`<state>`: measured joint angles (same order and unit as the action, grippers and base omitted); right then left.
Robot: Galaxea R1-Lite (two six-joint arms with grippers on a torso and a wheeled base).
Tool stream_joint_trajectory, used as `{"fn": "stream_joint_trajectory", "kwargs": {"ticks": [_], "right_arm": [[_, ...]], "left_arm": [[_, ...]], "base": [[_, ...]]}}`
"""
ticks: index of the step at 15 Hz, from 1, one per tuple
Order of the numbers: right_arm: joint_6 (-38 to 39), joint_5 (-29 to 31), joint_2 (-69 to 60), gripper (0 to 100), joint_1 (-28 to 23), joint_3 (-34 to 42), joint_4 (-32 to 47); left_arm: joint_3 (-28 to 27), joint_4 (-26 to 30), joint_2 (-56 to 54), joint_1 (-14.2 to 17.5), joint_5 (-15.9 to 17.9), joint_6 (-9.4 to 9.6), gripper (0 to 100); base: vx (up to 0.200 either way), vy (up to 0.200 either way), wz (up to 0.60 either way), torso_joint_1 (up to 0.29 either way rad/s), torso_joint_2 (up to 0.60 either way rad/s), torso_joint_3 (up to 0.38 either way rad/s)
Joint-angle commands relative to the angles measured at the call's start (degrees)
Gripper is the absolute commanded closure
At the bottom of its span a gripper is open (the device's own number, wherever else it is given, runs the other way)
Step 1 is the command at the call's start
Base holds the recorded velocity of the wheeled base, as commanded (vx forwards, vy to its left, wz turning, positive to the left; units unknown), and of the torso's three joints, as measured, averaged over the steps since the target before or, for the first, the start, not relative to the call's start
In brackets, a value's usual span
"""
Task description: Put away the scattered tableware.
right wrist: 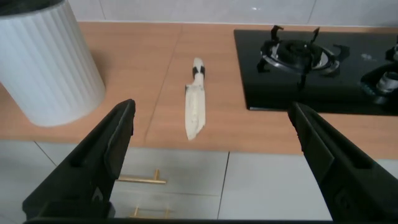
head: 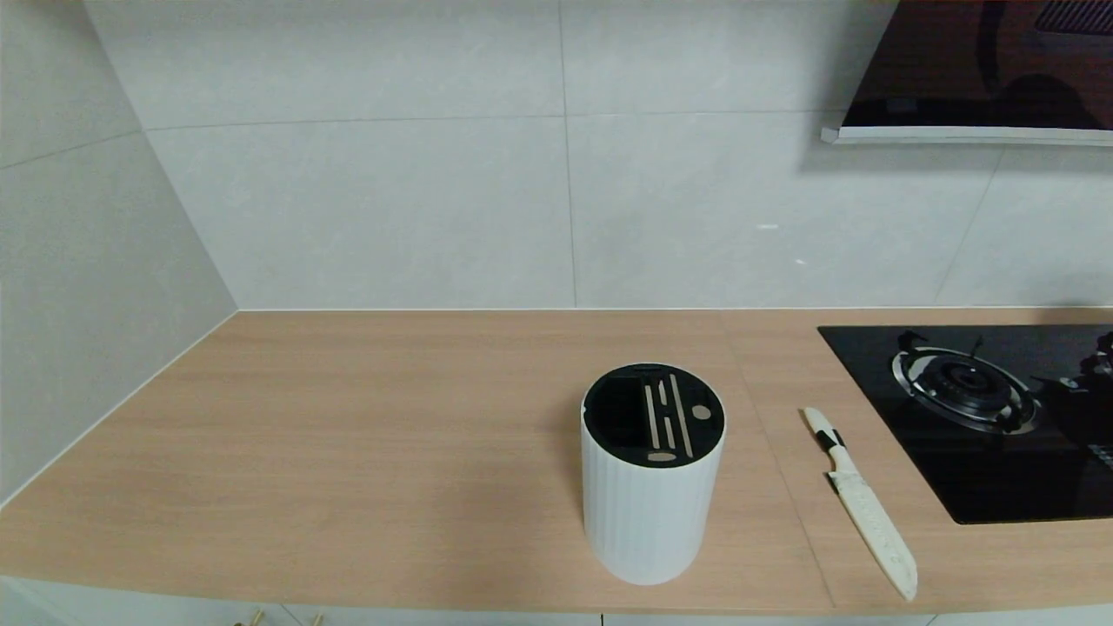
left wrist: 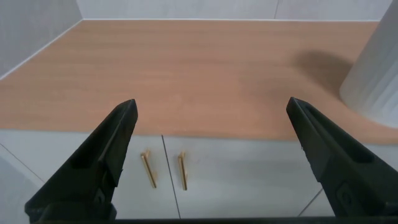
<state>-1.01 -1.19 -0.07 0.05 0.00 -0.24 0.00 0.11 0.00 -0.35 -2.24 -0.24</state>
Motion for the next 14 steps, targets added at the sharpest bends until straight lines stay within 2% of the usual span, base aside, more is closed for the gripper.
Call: {"fn": "stream_joint_trajectory", "kwargs": {"ticks": [1,4,6,14], "right_arm": [[0.0,0.0,0.1,0,0.0,0.0,0.0],[0.0,-0.1,0.1,0,0.0,0.0,0.0],[0.0,-0.1,0.1,0,0.0,0.0,0.0],[0.0,0.0,0.1,0,0.0,0.0,0.0]], "left_arm": [[0.0,0.1,0.0,0.0,0.0,-0.02,0],[0.0,0.0,0.0,0.0,0.0,-0.02,0],[0.0,0.0,0.0,0.0,0.0,-0.02,0],[0.0,0.0,0.0,0.0,0.0,-0.02,0]], "base": [[0.000,0.000,0.00,0.046,-0.07,-0.046],[0.000,0.000,0.00,0.000,0.00,0.000],[0.000,0.000,-0.60,0.005,0.00,0.005],[0.000,0.000,0.00,0.000,0.00,0.000]]}}
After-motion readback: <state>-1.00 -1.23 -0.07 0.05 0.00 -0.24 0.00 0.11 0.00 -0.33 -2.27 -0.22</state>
